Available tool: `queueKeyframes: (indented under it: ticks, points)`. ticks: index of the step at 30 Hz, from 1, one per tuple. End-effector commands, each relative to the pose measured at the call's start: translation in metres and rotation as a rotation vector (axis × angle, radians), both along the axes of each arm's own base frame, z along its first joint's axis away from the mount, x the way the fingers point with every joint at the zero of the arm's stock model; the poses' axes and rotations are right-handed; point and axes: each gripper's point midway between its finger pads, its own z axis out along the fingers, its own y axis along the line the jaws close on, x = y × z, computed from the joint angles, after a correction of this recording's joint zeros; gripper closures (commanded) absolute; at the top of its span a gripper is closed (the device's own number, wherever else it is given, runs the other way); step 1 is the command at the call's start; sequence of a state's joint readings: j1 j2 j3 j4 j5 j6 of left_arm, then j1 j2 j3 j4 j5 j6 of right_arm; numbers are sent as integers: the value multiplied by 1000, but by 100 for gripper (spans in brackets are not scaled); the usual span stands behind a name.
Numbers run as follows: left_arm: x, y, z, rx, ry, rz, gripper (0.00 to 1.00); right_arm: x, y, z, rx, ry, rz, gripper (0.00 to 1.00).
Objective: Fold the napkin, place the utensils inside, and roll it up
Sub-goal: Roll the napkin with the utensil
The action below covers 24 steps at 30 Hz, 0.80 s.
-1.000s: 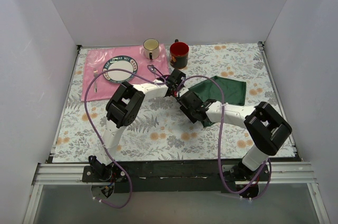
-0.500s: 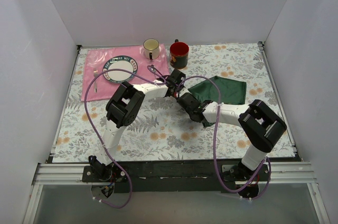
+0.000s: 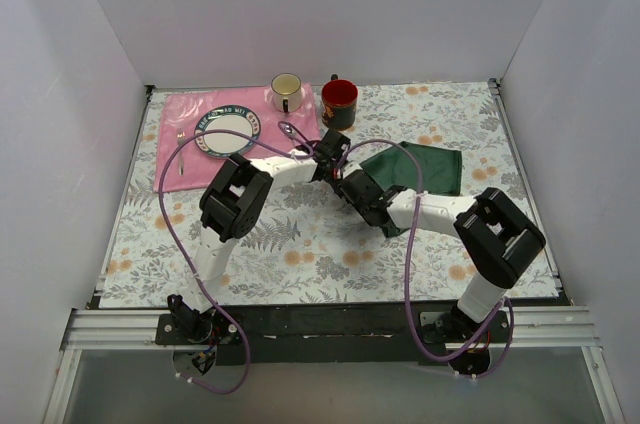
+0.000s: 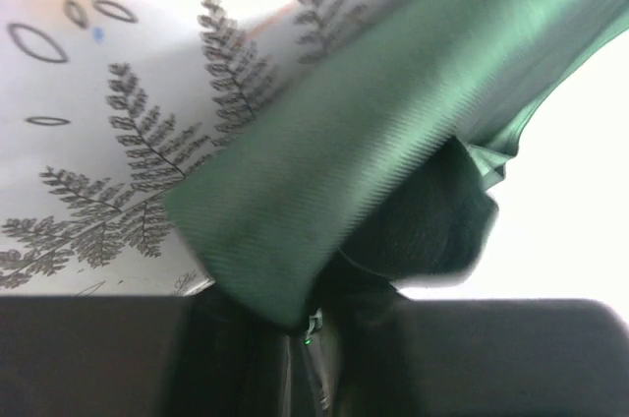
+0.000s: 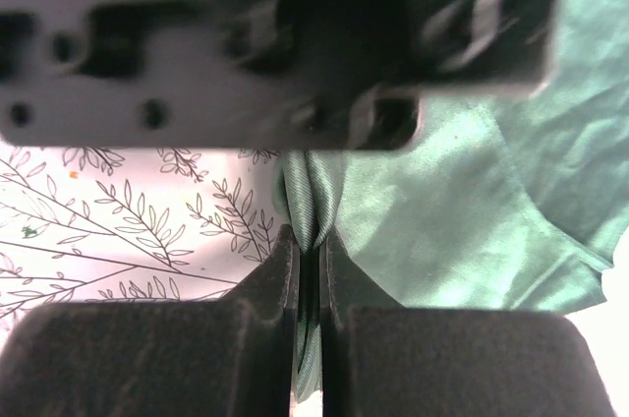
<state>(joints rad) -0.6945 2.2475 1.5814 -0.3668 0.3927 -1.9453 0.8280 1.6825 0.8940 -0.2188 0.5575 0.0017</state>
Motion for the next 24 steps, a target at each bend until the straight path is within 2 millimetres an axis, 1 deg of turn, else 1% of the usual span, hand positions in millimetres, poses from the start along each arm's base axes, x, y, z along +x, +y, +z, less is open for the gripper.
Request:
queueKeyframes:
  ticks: [1,2,3,5,6,8,9,10,11,12,13,15,16,17,18,19,20,22,23,24]
  points:
    - [-18,35,-19,142,1,-75,78,-18,24,-18,192,194,48,99]
    - [-16,38,-18,138,-5,-75,74,-17,26,-17,223,202,43,99]
    - [-13,38,-14,125,-29,-93,72,-19,24,-19,258,234,38,99]
    - [-11,42,-11,113,-29,-98,70,-17,23,-16,298,250,28,99]
    - [-8,41,-5,98,-52,-106,66,-17,21,-17,328,272,20,99]
    - [-6,44,2,88,-75,-121,60,-15,19,-18,355,293,11,99]
    - [-4,43,8,76,-91,-124,57,-16,21,-18,378,312,21,99]
    - [-3,43,15,67,-111,-130,56,-16,21,-18,393,322,22,99]
    - [-1,44,20,62,-120,-128,55,-13,18,-18,396,321,10,99]
    - [-2,46,22,50,-125,-132,53,-17,23,-18,428,353,27,99]
    - [0,48,30,39,-144,-136,52,-18,22,-19,435,361,25,99]
    - [3,54,36,26,-161,-130,49,-19,21,-20,459,384,24,99]
    - [4,57,47,14,-186,-126,46,-20,21,-20,468,394,23,99]
    - [8,62,50,16,-204,-121,44,-18,18,-20,483,399,15,99]
    - [6,66,51,13,-208,-125,42,-20,21,-20,506,417,24,99]
    - [8,70,55,4,-225,-125,41,-21,20,-20,514,428,22,99]
    - [8,73,66,-1,-258,-133,40,-19,21,-18,540,441,21,99]
    - [5,82,69,1,-282,-135,37,-20,21,-18,558,469,25,99]
    - [4,84,84,-15,-324,-137,37,-17,18,-18,573,476,13,99]
    - [4,83,90,-22,-362,-153,37,-19,21,-17,614,508,22,99]
